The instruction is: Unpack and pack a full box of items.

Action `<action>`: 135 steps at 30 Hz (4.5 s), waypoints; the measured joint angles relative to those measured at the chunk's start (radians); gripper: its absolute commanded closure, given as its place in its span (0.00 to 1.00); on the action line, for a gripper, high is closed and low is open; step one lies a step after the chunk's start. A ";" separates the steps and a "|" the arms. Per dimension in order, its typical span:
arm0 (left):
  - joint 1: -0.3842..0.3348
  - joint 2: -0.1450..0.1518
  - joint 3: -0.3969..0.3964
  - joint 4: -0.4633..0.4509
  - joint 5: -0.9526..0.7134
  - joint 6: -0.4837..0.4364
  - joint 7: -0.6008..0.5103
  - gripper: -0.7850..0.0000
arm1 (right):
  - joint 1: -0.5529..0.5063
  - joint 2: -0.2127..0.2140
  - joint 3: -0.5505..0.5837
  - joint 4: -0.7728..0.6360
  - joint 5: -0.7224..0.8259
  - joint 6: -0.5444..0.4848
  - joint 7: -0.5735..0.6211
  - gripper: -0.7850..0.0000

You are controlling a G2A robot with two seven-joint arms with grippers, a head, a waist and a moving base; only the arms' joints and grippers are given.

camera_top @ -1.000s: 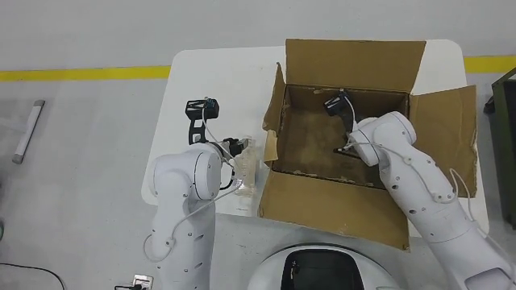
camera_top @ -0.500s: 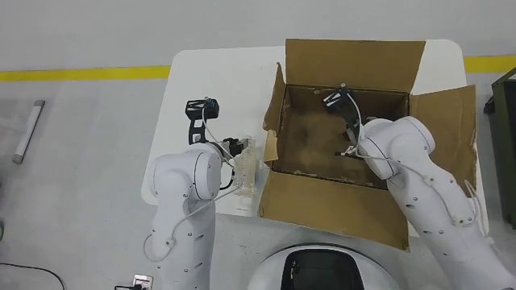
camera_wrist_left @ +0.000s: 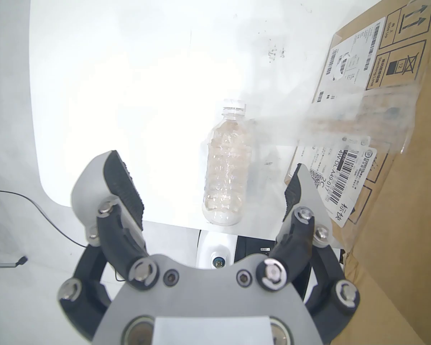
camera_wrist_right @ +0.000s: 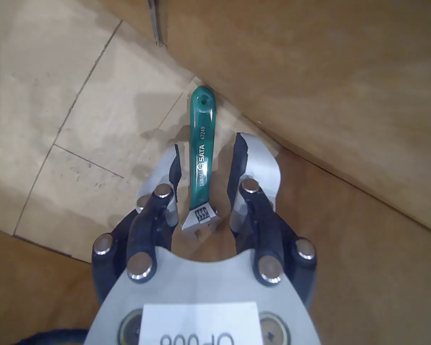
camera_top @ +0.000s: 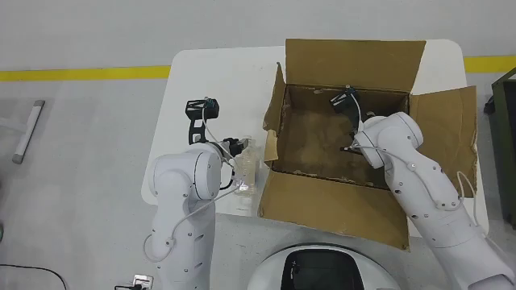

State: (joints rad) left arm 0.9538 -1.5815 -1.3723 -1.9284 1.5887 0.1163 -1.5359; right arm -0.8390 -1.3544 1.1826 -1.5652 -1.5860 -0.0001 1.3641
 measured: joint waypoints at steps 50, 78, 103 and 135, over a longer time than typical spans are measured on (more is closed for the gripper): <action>0.000 0.000 0.000 0.000 0.000 0.000 0.000 0.00 | -0.074 -0.017 0.032 -0.141 0.174 -0.113 -0.030 1.00; 0.000 0.000 0.000 0.000 0.000 0.000 0.000 0.00 | -0.188 0.015 0.244 -0.511 0.207 -0.122 -0.026 1.00; 0.000 0.000 0.000 0.000 0.000 0.000 0.000 0.00 | -0.187 0.015 0.498 -0.646 0.566 0.131 -0.187 1.00; 0.000 0.000 0.000 0.000 0.000 0.000 0.000 0.00 | -0.400 0.107 1.064 -0.693 0.667 0.160 -0.049 1.00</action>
State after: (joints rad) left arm 0.9538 -1.5815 -1.3723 -1.9284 1.5887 0.1163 -1.5359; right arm -1.2393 -1.2474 2.2467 -2.2581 -0.9192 0.1602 1.3147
